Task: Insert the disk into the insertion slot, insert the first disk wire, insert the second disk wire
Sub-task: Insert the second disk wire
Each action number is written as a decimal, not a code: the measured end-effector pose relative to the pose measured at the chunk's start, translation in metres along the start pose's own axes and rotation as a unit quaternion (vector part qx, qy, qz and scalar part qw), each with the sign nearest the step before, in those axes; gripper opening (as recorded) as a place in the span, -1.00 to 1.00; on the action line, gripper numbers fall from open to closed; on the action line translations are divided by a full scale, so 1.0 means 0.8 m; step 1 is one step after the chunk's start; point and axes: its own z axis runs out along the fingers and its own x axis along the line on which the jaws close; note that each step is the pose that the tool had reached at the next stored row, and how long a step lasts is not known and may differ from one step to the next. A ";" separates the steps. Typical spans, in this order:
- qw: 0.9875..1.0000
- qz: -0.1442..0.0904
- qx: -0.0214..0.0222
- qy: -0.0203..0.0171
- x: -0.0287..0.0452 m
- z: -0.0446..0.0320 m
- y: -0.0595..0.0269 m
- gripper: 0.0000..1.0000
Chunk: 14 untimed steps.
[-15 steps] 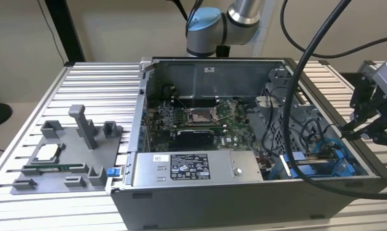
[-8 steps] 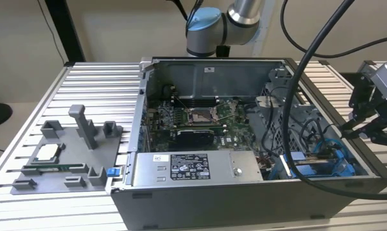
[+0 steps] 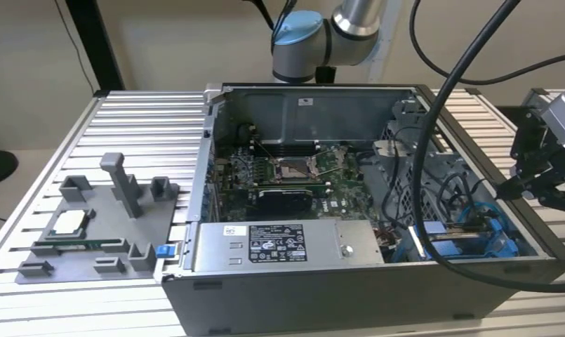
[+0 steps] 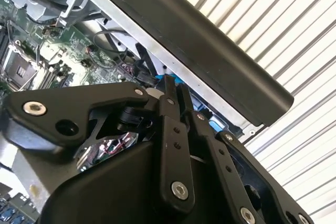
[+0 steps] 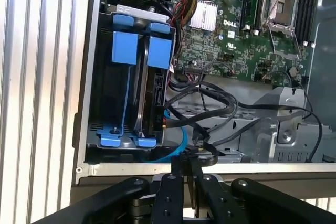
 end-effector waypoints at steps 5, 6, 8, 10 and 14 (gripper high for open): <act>1.000 0.000 0.000 0.000 -0.0004 -0.0017 0.002 -1.00; 1.000 0.000 0.000 0.000 -0.0013 -0.0035 0.003 -1.00; 1.000 0.000 0.000 0.000 -0.0034 -0.0086 0.008 -1.00; 1.000 0.000 0.000 -0.001 -0.0053 -0.0127 0.015 -1.00; 1.000 0.000 0.000 0.000 -0.0081 -0.0176 0.028 -1.00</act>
